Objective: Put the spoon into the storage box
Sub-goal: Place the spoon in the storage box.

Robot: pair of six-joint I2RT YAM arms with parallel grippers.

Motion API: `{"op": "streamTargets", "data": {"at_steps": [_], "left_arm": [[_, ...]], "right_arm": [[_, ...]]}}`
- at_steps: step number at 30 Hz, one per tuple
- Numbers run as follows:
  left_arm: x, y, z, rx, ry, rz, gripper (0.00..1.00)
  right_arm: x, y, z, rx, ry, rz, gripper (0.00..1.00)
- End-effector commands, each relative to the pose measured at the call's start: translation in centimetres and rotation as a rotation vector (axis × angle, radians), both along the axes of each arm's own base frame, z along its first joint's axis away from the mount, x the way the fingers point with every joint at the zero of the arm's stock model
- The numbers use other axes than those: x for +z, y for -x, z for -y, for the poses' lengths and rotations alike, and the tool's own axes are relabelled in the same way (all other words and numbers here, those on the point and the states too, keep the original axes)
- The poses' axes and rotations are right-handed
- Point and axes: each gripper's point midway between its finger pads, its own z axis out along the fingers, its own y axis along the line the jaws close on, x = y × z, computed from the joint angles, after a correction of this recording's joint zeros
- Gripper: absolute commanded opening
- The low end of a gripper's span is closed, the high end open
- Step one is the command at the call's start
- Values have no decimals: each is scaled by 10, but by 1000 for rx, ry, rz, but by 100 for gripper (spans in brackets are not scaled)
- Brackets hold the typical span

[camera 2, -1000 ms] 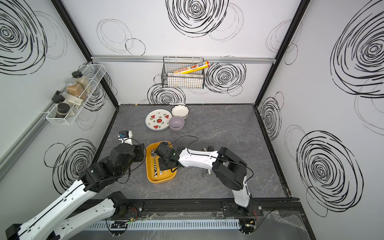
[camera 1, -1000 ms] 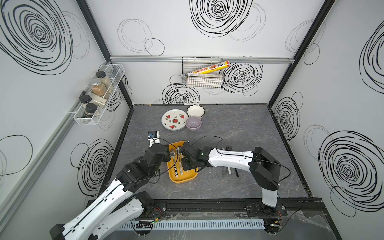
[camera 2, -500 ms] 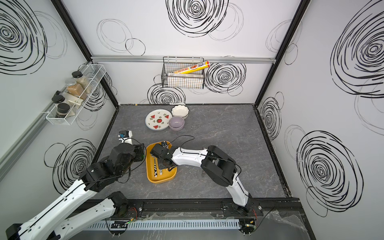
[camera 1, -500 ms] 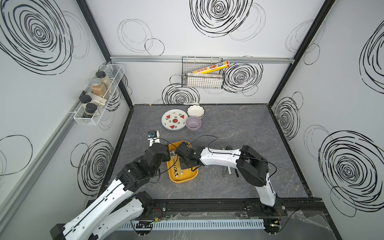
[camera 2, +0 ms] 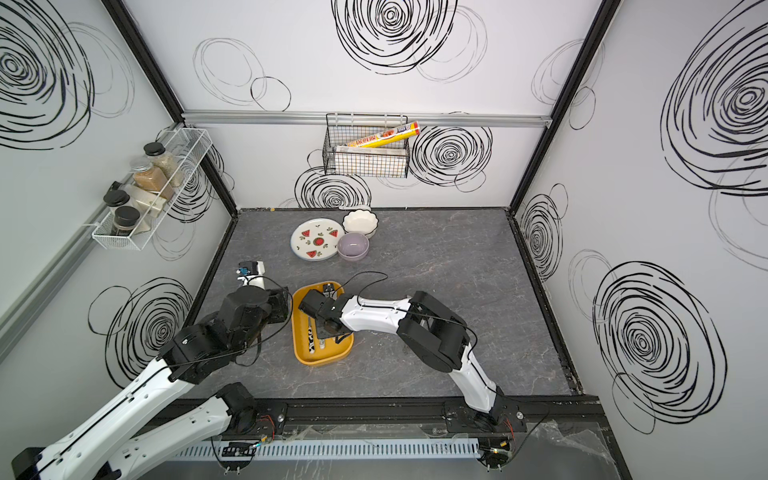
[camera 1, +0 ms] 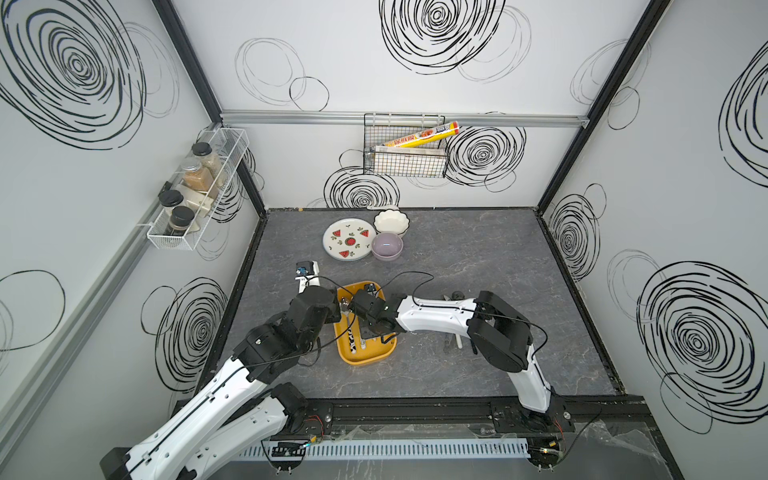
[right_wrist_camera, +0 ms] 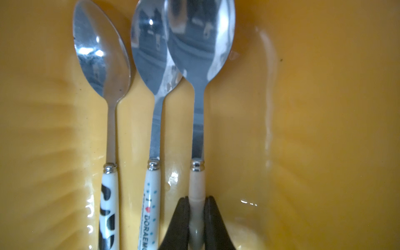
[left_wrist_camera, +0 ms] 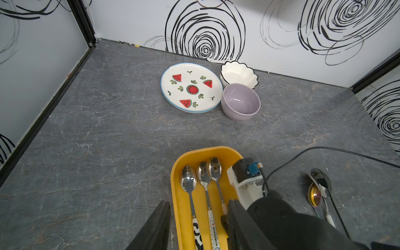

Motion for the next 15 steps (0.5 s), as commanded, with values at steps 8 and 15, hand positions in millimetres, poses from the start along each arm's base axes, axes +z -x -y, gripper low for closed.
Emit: {"op": "streamTargets", "data": {"at_steps": [8, 15], "left_arm": [[-1, -1, -1, 4, 0, 2, 50], [-1, -1, -1, 2, -1, 1, 50]], "right_arm": [[-10, -2, 18, -55, 59, -8, 9], [-9, -3, 18, -64, 45, -9, 14]]}}
